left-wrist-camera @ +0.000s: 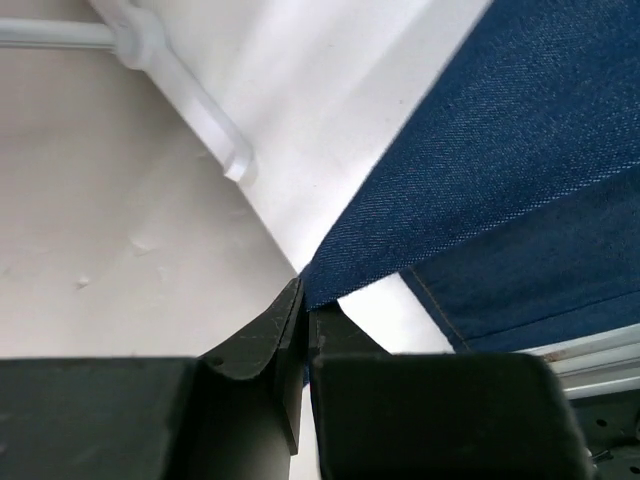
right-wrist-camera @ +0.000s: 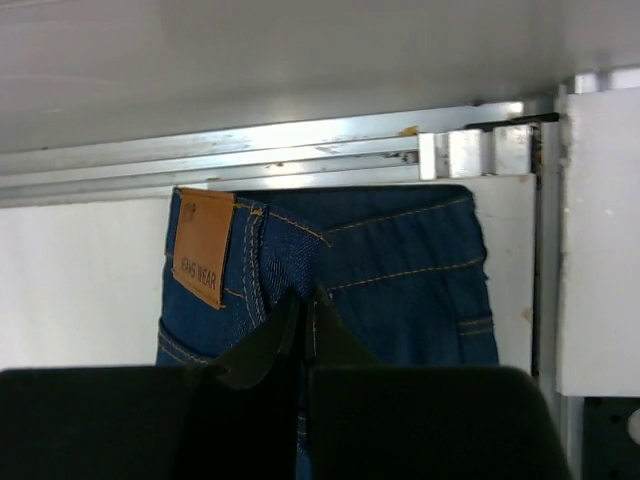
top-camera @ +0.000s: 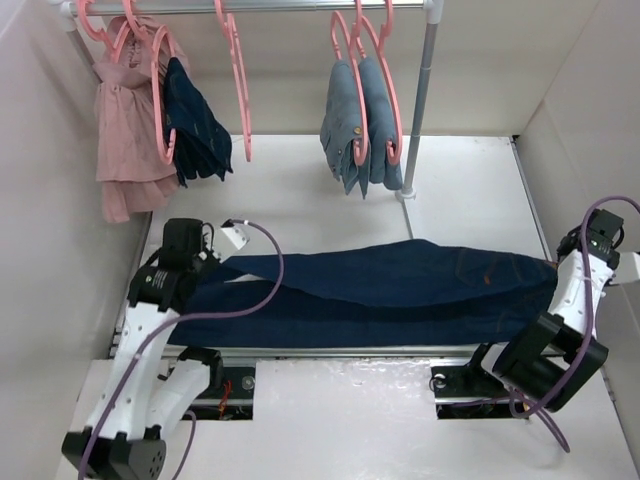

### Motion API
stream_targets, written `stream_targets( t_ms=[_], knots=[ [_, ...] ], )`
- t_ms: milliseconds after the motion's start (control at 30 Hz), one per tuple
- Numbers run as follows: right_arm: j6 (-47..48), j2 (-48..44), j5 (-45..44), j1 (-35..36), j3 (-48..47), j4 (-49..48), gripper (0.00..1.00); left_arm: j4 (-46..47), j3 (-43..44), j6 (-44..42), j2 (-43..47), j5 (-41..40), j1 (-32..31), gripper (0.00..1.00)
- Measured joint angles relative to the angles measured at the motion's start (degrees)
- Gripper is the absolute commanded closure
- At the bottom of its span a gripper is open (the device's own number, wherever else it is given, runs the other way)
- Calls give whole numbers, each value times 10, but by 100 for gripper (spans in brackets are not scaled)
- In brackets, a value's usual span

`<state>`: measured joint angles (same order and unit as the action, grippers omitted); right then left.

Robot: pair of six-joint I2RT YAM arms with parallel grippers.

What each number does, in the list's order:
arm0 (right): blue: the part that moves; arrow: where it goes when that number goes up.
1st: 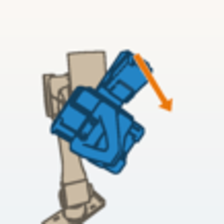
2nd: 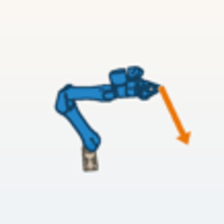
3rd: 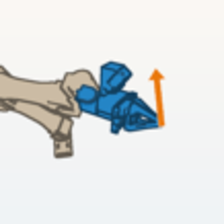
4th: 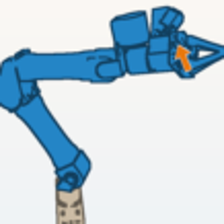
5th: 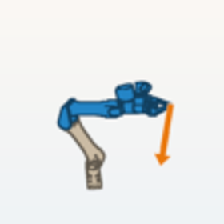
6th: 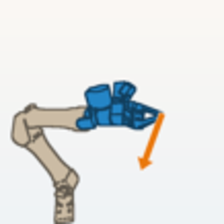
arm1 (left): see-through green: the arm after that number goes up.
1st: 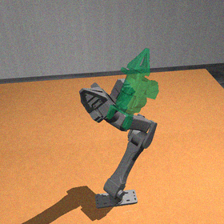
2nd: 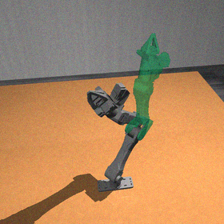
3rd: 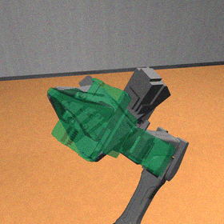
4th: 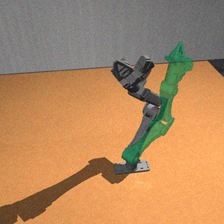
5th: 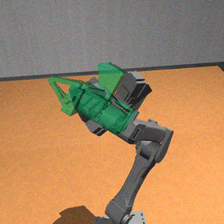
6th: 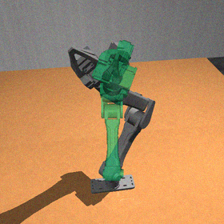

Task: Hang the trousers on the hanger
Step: Fold the trousers at the center of the board.

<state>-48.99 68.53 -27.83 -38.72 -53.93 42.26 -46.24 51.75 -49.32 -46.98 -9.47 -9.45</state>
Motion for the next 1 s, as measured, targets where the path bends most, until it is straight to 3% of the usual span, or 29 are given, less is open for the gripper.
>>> stream_targets(
  t_ms=[333,433,467,533,567,633,700,800,900,933,1000],
  knots=[
    [-35,-17,-35,-24,-7,53,100,-21,-92,-58,79,-9,-2,100],
    [-45,-37,-34,-39,28,60,100,-45,-115,-89,117,-7,-2,90],
    [-48,-40,-35,-45,38,64,93,-56,-119,-103,132,-5,-2,84],
    [-56,-42,-34,-55,50,70,73,-82,-124,-132,162,4,-2,57],
    [-60,-43,-34,-61,55,72,46,-101,-124,-145,181,13,-2,49],
    [-66,-44,-41,-70,62,76,26,-130,-124,-164,218,28,-2,40],
    [-70,-44,-49,-74,63,81,14,-150,-124,-183,256,37,-2,33],
    [-63,-44,-57,-75,58,87,13,-169,-121,-203,282,46,-2,24],
    [-41,-43,-47,-75,33,88,15,-179,-110,-213,276,50,-2,24],
    [-31,-43,-40,-74,21,86,21,-181,-103,-212,266,50,-2,24],
    [-11,-43,-32,-59,-1,79,22,-178,-84,-188,232,49,-2,25]
  ],
)
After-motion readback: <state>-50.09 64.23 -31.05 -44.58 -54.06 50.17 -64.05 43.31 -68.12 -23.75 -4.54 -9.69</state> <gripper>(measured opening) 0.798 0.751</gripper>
